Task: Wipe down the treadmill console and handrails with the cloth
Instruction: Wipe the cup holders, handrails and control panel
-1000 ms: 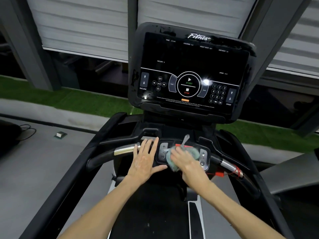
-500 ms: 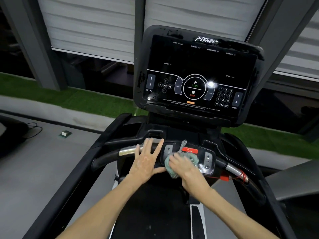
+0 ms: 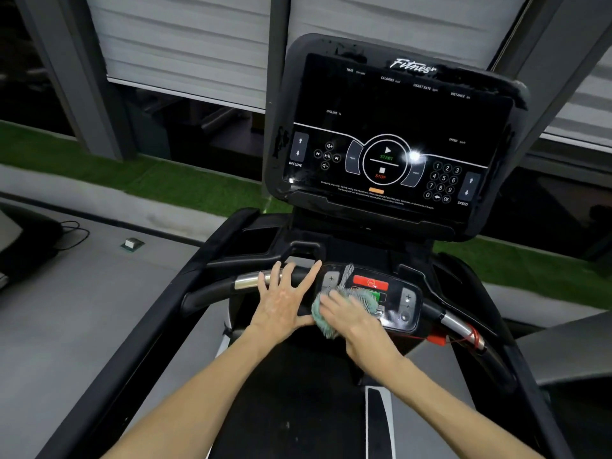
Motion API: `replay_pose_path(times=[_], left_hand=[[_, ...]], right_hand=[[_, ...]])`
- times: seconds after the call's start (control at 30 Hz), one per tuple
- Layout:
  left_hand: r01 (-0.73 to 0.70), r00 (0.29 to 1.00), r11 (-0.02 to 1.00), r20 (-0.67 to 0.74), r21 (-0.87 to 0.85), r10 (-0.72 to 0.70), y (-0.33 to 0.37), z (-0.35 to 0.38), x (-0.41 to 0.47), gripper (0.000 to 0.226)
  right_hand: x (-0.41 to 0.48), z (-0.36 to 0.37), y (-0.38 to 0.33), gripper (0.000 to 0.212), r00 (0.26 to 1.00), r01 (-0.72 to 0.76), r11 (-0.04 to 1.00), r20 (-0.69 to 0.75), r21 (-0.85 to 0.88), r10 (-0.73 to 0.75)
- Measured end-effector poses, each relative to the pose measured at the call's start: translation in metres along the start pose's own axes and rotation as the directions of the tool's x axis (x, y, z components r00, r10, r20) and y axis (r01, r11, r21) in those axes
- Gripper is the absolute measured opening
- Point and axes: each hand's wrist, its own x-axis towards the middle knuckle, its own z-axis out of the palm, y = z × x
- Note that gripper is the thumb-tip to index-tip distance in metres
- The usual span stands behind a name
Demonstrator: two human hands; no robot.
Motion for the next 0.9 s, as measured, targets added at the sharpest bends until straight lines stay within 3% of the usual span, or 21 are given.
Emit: replay_pose_path(times=[0.13, 0.3, 0.43, 0.57, 0.7, 0.8, 0.9], left_hand=[[0.018, 0.999, 1.000, 0.048, 0.004, -0.019, 0.001, -0.005, 0.000, 0.121], [0.017, 0.998, 1.000, 0.064, -0.010, -0.016, 0.000, -0.010, 0.000, 0.125], [0.020, 0.996, 0.999, 0.093, -0.031, -0.017, 0.000, -0.013, 0.000, 0.124], [0.029, 0.994, 0.999, 0.109, -0.019, -0.027, 0.001, -0.016, 0.001, 0.125], [0.026, 0.991, 0.999, 0.136, -0.040, -0.020, 0.000, -0.019, 0.000, 0.124], [0.017, 0.988, 0.999, 0.154, -0.041, -0.010, 0.000, -0.023, 0.001, 0.121], [0.018, 0.989, 0.998, 0.147, -0.062, -0.009, 0.000, -0.022, 0.000, 0.124]], right_hand=[[0.003, -0.015, 0.003, 0.078, 0.997, 0.061, 0.998, -0.039, 0.012, -0.061], [0.041, -0.033, 0.014, 0.079, 0.970, -0.179, 0.983, -0.159, 0.047, 0.185], [0.016, -0.017, -0.008, 0.074, 0.995, -0.036, 0.999, -0.098, -0.011, 0.035], [-0.001, -0.015, -0.001, 0.079, 0.994, 0.045, 0.997, -0.104, 0.058, -0.039], [0.035, -0.027, 0.020, 0.072, 0.989, -0.045, 0.999, -0.139, -0.007, 0.044], [0.044, -0.023, 0.013, 0.077, 0.967, -0.182, 0.979, -0.167, 0.090, 0.195], [0.023, -0.003, -0.003, 0.079, 0.980, -0.099, 0.993, -0.169, 0.063, 0.109]])
